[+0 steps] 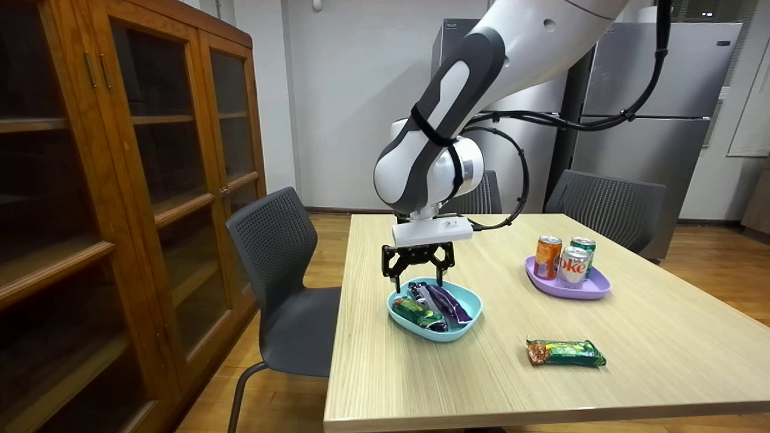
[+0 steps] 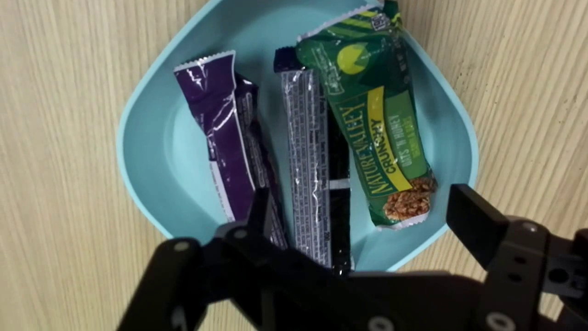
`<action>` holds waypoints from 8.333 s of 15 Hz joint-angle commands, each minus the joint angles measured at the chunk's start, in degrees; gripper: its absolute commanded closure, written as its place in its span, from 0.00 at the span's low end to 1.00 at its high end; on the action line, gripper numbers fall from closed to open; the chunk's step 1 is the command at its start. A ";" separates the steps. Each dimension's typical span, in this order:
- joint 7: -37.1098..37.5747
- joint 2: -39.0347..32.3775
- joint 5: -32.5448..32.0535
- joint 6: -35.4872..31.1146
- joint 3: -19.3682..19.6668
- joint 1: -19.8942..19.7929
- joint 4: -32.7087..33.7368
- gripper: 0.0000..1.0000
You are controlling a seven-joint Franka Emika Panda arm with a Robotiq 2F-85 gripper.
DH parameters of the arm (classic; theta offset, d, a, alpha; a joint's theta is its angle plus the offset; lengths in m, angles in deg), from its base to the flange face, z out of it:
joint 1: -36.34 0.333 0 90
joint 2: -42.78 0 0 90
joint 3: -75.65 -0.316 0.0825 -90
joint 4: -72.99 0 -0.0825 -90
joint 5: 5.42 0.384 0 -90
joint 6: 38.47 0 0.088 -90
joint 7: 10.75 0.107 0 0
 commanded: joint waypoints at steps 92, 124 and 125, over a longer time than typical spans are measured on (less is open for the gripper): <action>-79.18 18.90 -16.32 -13.72 0.30 -20.30 -37.89 0.88; -21.98 9.73 -7.17 -7.34 -2.54 -5.18 -16.49 0.88; -21.32 8.62 -6.68 -7.09 -2.20 -4.84 -15.06 0.88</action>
